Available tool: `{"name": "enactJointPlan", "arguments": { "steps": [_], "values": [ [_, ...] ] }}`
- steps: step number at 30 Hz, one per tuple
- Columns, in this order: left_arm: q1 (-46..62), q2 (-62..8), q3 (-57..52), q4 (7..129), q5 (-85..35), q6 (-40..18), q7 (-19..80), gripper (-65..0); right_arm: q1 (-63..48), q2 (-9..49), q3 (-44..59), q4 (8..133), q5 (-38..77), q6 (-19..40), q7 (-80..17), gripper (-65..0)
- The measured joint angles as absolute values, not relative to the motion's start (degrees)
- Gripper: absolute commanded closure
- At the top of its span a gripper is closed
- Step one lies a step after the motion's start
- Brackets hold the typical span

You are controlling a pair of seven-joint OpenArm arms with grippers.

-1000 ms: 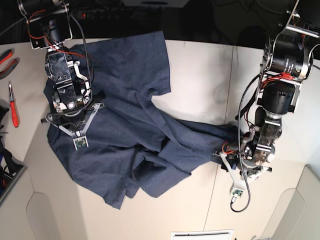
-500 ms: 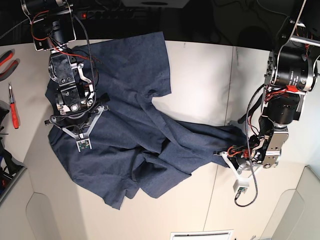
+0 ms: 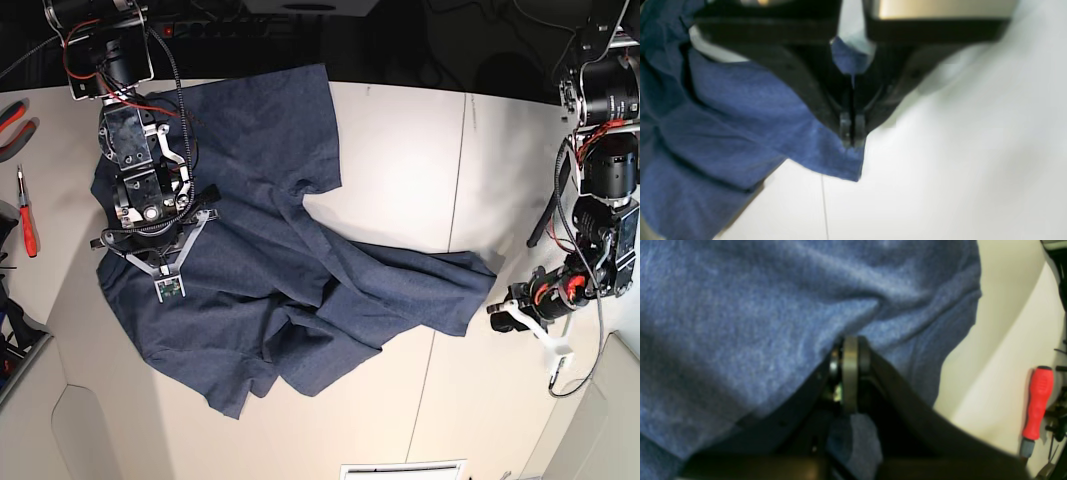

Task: Layout the t-shirt on the table in an organized manner, then fold the t-shirt properly
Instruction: 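Drag the hem further outward with the left gripper across the table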

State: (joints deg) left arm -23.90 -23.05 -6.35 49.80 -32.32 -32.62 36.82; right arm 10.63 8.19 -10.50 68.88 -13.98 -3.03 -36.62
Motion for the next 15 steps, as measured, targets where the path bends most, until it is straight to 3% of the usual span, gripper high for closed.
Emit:
{"name": "enactJointPlan", "arguments": {
  "steps": [2, 3, 8, 15],
  "values": [
    [-22.85, -22.00, -6.33, 49.80, -28.80, -33.15, 31.42, -21.9, 10.63, 8.05, -10.50, 68.88, -14.00, -3.03, -36.62, 0.0],
    [-22.72, -21.37, -6.26, 49.78, -26.63, -33.28, 28.80, -26.4, 10.61, 8.08, -10.50, 68.88, -14.00, -3.03, -36.62, 0.0],
    [-24.16, -18.63, -4.47, 49.69, -21.10, -30.06, 25.36, -26.9, 10.33, 8.05, -10.50, 68.95, -14.22, -3.03, -36.40, 0.0],
    [-29.63, -16.71, 6.74, 44.56, -16.64, -22.28, 22.04, -26.9, 10.33, 8.05, -10.50, 68.99, -14.22, -3.05, -36.47, 0.0]
  ]
}}
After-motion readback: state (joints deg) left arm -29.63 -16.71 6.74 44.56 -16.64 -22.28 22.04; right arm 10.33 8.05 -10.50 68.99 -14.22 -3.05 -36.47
